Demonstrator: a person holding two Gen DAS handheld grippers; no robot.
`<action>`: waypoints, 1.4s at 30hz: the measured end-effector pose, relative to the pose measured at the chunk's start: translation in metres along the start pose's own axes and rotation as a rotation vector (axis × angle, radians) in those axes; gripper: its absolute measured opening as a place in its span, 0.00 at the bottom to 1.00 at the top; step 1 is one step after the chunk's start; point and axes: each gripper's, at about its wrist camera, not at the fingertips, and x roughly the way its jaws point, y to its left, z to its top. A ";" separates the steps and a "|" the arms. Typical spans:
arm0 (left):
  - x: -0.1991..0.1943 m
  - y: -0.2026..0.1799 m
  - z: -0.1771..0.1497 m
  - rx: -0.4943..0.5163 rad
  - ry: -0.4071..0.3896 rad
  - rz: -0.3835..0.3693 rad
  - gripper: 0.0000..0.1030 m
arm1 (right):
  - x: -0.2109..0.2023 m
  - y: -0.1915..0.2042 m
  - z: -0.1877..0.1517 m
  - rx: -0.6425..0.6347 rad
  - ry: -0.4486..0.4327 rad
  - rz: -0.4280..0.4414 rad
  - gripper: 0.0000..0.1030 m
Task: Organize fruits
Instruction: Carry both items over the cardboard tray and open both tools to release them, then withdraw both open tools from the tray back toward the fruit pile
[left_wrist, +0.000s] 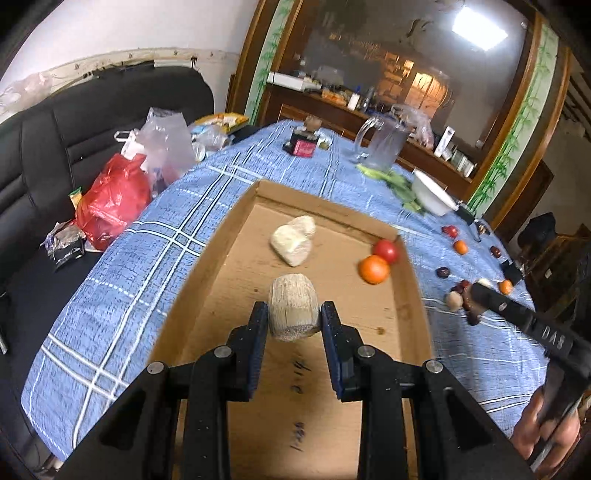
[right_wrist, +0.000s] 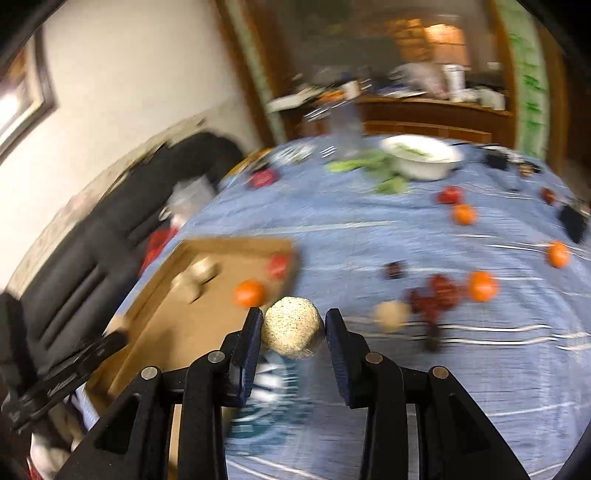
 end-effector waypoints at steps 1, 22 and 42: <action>0.004 0.001 0.002 0.004 0.012 0.001 0.28 | 0.007 0.007 -0.001 -0.011 0.016 0.006 0.37; 0.044 0.020 0.019 -0.047 0.117 -0.005 0.43 | 0.102 0.054 0.007 -0.142 0.164 -0.037 0.51; -0.066 -0.087 -0.021 0.185 -0.115 0.097 0.83 | -0.053 -0.040 -0.066 0.246 -0.099 -0.144 0.63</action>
